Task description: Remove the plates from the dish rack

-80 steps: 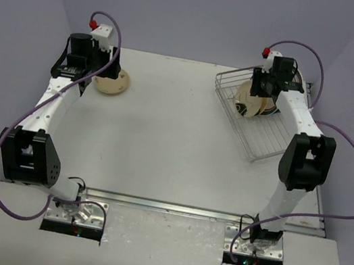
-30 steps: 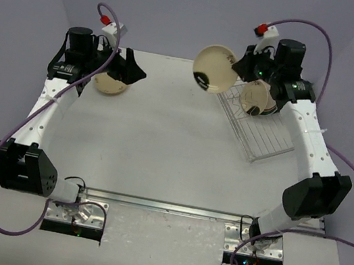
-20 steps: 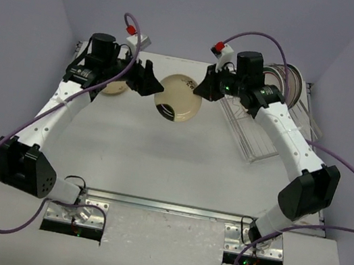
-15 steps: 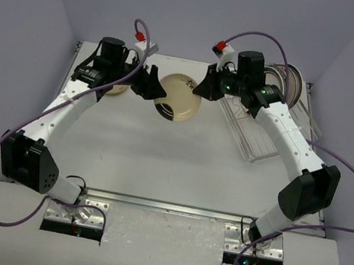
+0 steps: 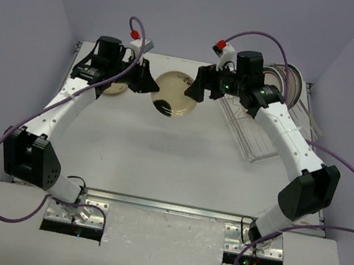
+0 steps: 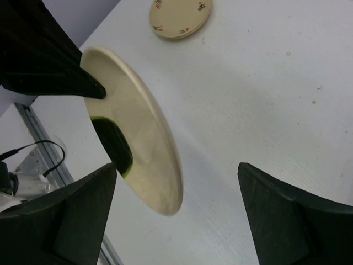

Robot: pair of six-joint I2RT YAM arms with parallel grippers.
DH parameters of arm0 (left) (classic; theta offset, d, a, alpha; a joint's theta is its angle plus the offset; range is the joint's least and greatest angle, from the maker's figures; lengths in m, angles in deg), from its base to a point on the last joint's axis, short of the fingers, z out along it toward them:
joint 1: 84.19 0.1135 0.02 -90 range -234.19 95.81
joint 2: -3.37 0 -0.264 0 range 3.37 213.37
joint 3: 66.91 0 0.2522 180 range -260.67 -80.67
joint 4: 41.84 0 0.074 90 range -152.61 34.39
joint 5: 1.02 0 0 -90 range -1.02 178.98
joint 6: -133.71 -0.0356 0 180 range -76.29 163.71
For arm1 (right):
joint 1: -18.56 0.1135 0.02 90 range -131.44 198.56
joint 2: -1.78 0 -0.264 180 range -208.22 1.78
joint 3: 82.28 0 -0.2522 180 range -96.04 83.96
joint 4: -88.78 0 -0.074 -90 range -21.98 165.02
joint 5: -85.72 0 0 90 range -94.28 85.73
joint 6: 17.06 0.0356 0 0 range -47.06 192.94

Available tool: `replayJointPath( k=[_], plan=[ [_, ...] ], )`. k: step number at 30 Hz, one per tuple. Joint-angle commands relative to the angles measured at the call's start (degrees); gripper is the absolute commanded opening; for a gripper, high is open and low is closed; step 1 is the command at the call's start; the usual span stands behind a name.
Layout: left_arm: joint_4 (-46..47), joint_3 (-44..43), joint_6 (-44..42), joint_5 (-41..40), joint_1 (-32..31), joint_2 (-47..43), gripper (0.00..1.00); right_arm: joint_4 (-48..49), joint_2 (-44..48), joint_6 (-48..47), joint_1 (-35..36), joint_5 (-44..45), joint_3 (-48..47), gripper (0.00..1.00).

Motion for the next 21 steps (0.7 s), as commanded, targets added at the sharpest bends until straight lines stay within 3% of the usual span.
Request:
replayJointPath(
  k=[1, 4, 9, 13, 21],
  plan=[
    [4.82, -2.56, 5.90, 1.48, 11.18, 3.90, 0.00, 2.06, 2.22, -0.68, -0.98, 7.51, 0.82, 0.99],
    [3.66, -5.93, 7.84, 0.49, 20.01, 9.18, 0.00, 1.97, 2.89, -0.46, -3.75, 9.91, 1.94, 0.99],
    [1.62, -13.72, 10.56, -1.79, 28.64, 20.37, 0.00, 2.06, 3.28, 0.40, -8.56, 12.40, 3.92, 0.99],
    [0.98, -19.09, 10.96, -5.78, 31.38, 27.47, 0.00, 2.06, 3.49, 0.20, -12.89, 13.16, 5.69, 0.99],
    [-0.14, -26.72, 13.25, -5.77, 33.44, 39.75, 0.00, 2.02, 4.26, -1.12, -16.26, 14.03, 7.58, 0.99]
  ],
)
